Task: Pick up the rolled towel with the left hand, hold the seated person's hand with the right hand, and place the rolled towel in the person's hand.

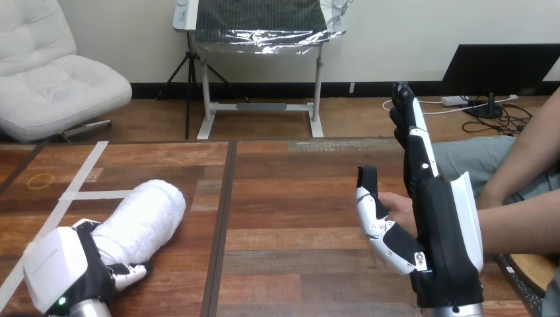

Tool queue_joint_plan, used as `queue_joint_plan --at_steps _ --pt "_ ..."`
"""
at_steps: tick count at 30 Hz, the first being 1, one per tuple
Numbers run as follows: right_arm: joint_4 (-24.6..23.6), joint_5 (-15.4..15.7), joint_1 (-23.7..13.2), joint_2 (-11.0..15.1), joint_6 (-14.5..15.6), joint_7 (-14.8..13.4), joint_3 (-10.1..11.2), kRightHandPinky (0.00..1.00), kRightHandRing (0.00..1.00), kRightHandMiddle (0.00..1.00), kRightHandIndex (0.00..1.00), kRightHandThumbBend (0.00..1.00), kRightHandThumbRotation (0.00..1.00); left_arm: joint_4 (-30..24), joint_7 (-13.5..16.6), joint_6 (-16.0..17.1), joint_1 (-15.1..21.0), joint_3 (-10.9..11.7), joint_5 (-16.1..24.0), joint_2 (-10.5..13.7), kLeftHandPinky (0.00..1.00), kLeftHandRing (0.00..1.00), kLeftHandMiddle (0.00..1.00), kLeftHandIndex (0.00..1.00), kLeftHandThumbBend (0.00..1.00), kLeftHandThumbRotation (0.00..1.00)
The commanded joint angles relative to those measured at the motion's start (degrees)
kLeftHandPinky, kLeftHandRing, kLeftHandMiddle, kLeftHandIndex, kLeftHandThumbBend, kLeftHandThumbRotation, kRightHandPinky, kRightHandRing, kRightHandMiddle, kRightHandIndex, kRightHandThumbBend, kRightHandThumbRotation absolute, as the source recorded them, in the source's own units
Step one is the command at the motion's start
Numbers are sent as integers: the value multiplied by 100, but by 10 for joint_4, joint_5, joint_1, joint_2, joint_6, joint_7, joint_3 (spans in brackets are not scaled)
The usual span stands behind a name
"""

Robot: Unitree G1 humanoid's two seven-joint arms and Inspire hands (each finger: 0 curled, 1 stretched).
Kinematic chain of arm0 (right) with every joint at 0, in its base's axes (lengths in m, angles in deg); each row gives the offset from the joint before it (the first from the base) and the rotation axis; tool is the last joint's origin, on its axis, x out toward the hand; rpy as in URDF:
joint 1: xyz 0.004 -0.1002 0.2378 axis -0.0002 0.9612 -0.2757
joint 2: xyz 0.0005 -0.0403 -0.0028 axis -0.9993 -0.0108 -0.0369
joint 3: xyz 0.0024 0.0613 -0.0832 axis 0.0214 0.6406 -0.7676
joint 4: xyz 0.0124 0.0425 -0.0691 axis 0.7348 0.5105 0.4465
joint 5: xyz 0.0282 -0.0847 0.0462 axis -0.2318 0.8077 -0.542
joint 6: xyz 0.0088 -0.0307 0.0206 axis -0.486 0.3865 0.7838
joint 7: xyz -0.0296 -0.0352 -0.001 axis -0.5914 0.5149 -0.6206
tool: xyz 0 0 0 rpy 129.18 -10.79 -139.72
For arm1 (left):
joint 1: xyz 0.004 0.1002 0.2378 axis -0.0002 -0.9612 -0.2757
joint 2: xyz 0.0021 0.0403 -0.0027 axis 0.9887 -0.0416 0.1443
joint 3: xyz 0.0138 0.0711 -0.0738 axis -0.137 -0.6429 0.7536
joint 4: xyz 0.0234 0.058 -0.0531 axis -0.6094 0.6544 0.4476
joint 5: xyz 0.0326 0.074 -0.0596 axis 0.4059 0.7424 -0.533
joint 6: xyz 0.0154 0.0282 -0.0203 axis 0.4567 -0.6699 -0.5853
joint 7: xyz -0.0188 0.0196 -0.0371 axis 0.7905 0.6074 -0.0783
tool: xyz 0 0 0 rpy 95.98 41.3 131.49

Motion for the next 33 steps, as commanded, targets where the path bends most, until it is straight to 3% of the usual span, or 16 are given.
queue_joint_plan --at_steps 1,21,27,33 --pt "-10 -1 -37 -12 -3 -1 6 100 100 100 100 0 0 18 20 32 6 0 -7 7 48 49 53 56 82 0" --pt "-9 4 -37 -13 -5 -5 8 100 100 100 100 0 0 42 65 138 3 0 -25 11 43 45 49 55 80 0" --pt "-9 0 -37 -12 -4 -3 9 100 100 100 100 0 0 47 61 203 -1 11 -67 5 42 44 48 54 79 0" --pt "-9 1 -37 -11 -5 -4 11 100 100 100 100 0 0 55 40 295 -5 22 -126 -2 41 43 48 54 75 0"
